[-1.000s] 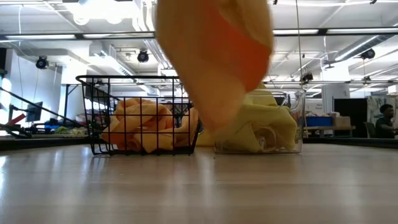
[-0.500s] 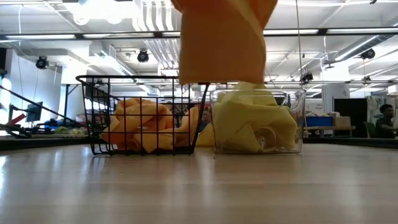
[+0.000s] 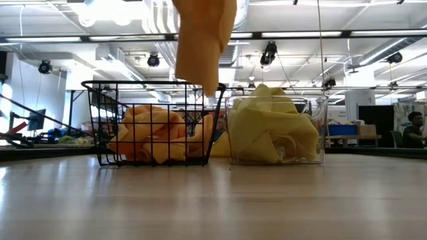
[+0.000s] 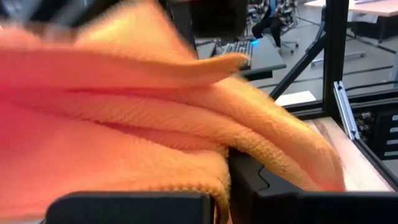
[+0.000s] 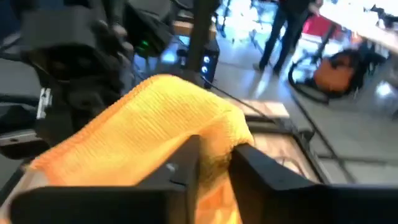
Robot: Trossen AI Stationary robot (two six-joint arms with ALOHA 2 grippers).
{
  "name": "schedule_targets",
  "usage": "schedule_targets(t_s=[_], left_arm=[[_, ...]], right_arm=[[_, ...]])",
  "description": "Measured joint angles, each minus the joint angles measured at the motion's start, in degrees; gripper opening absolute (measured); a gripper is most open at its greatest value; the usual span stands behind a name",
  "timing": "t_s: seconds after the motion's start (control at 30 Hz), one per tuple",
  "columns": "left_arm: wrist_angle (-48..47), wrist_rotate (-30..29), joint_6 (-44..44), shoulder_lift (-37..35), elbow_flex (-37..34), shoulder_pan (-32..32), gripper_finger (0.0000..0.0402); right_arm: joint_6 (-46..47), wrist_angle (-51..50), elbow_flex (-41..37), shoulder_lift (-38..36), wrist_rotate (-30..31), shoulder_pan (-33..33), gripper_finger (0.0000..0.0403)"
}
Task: Sort microfiber towel by color & place in baskets
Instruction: Put the orange microfiber towel into the wire basket
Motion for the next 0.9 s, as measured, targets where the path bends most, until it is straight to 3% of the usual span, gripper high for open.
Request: schedule_targets(t_s=[0.17, 0.33, 0.67, 0.9], left_arm=[[-1.8, 1.6, 1.0, -3.3, -0.5, 1.0, 0.0001], [-2.0, 2.5, -1.2, -8.0, -4.7, 4.6, 0.0001], [1.2, 1.8, -7.9, -20.4, -16.2, 17.9, 0.0000], [0.8, 2.2, -5.7, -22.6, -19.3, 28.6, 0.0000]], right_arm=[[4.9, -4.3, 0.0, -0.7, -0.3, -4.0, 0.0155], [7.1, -10.3, 0.0, -0.7, 0.3, -7.7, 0.0205], [7.4, -14.5, 0.0, -1.3, 0.2, -11.1, 0.0215], [7.6, -17.9, 0.0, -1.4, 0.1, -11.0, 0.0215]])
